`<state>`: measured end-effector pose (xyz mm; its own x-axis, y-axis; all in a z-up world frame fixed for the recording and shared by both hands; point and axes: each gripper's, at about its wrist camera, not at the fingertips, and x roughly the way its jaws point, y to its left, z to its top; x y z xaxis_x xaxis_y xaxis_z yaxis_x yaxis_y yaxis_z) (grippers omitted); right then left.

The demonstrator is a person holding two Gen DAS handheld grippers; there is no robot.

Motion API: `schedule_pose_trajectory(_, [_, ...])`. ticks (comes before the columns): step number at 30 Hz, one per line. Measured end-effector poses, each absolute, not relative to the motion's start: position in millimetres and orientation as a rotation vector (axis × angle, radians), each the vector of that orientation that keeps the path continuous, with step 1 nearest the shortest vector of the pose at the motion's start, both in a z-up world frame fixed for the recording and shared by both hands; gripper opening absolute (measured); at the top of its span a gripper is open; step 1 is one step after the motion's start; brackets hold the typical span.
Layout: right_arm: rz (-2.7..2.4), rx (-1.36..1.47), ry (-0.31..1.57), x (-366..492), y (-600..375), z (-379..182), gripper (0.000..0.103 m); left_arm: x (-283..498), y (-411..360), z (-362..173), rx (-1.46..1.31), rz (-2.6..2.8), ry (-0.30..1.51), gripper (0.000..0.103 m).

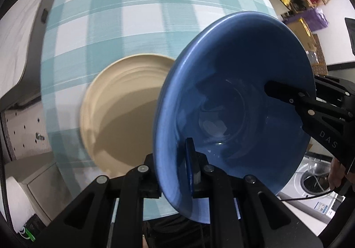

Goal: Organize plates and bowls
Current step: 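Lower the blue bowl stack onto the cream plates with both grippers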

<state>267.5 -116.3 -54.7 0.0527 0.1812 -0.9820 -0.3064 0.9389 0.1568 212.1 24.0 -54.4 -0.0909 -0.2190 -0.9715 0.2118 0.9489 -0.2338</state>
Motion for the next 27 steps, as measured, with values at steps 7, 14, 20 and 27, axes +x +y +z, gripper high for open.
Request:
schedule_pose_trajectory(7, [0.421,-0.128,1.488,274.3,-76.0,-63.8,0.010,210.5,63.6,-59.6,-0.048,-0.305,1.628,0.013])
schedule_pose_trajectory(14, [0.451,-0.148,1.503,276.7,-48.2,-79.4,0.010,207.8,92.4,-72.1,-0.105,-0.269,1.641,0.013])
schedule_pose_trajectory(20, [0.454,-0.175,1.529,276.7,-36.0,-98.9,0.010,205.4,100.8,-91.3,-0.119,-0.249,1.662,0.013])
schedule_pose_trajectory(27, [0.453,-0.156,1.534,280.4,-37.4,-104.6,0.010,205.5,101.6,-89.6,-0.121,-0.246,1.656,0.013])
